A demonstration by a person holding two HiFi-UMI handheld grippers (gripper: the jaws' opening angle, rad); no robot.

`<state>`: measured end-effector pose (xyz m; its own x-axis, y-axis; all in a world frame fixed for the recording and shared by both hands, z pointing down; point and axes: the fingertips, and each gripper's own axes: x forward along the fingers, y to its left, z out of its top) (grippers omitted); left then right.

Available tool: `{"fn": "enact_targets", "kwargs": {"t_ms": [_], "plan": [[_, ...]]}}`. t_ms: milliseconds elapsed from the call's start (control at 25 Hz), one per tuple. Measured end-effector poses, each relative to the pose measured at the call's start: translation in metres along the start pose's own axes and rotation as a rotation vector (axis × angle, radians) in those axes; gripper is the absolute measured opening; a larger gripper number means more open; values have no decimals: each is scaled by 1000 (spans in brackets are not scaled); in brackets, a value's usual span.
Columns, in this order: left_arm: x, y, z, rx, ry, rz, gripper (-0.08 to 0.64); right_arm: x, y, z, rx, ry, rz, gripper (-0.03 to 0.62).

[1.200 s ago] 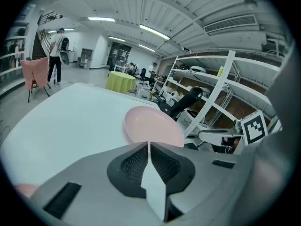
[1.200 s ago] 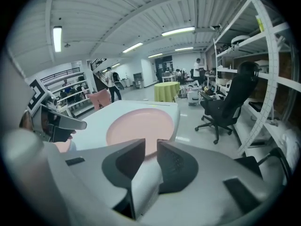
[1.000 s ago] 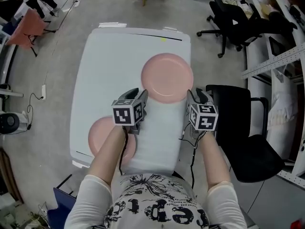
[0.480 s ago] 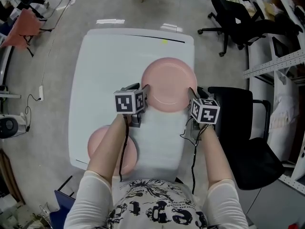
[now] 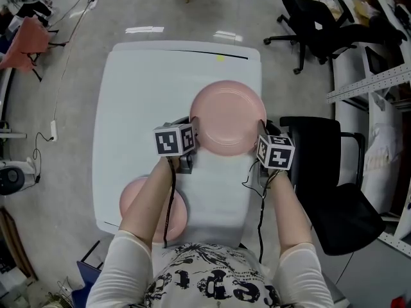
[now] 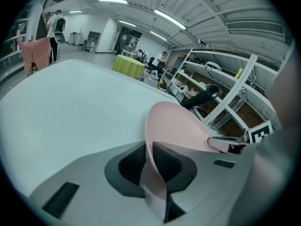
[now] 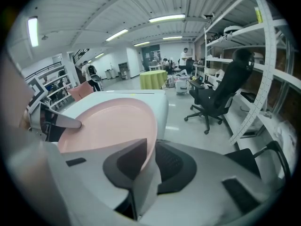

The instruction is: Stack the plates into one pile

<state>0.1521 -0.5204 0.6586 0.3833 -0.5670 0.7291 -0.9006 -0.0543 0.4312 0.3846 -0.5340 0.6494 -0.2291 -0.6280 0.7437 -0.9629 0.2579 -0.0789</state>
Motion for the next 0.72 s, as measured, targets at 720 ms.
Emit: {"fn": "enact_targets", "kwargs": {"t_ms": [720], "plan": [[-89, -37, -25, -39, -58, -66, 37, -95, 19, -9, -10, -100, -25, 55]]}}
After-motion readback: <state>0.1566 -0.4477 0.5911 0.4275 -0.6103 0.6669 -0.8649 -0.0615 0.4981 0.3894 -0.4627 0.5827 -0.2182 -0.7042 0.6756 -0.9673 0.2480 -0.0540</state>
